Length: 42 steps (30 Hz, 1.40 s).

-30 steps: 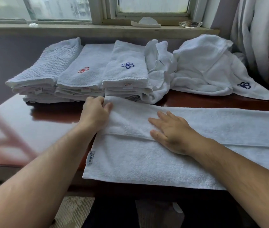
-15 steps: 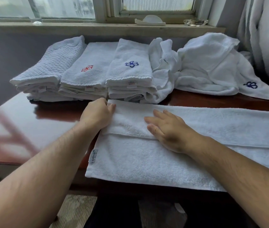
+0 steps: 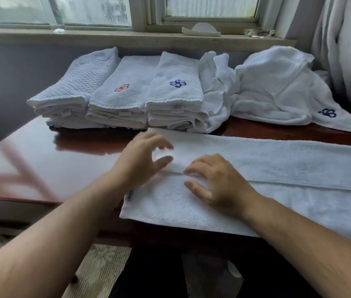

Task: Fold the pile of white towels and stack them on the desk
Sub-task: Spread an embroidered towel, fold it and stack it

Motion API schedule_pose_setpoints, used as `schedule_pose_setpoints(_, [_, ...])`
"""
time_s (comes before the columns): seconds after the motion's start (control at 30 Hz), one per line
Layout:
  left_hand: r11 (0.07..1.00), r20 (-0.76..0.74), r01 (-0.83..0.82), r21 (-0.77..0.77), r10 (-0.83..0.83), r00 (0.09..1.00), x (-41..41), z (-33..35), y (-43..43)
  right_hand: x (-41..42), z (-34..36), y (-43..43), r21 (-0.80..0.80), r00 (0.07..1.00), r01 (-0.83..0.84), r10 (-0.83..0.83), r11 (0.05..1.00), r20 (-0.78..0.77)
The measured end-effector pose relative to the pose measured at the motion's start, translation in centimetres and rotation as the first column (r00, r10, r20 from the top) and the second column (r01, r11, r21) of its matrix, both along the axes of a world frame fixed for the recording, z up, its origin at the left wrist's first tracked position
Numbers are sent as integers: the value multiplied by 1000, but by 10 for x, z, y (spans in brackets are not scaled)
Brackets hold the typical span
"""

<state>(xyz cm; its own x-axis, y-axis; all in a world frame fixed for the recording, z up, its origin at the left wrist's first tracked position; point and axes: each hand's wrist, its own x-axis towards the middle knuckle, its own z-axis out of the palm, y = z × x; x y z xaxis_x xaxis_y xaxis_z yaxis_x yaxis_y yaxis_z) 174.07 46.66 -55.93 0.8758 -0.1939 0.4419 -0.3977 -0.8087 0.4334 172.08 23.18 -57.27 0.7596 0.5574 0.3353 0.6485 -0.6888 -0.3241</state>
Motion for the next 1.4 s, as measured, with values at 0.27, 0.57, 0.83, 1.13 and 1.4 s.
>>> schedule_pose_setpoints(0.27, [932, -254, 344, 111, -308, 917, -56, -12, 13, -37, 4, -23, -321, 976, -218, 203, 922, -81])
schedule_pose_setpoints(0.57, [911, -192, 360, 203, -323, 927, -72, -10, 12, -48, 29, -29, -325, 982, -45, 102, 945, 160])
schedule_pose_setpoints(0.83, [988, -343, 119, 101, -78, 936, 0, 43, 11, 21, 63, -32, -274, 950, 241, -284, 931, -130])
schedule_pose_setpoints(1.13, [957, -313, -88, 275, 176, 933, 80, 35, 4, 117, 60, -30, -332, 957, 189, -248, 924, -148])
schedule_pose_setpoints(1.4, [889, -175, -191, 416, 284, 943, 91, 18, 2, 143, 24, -33, -214, 969, 158, -194, 964, -154])
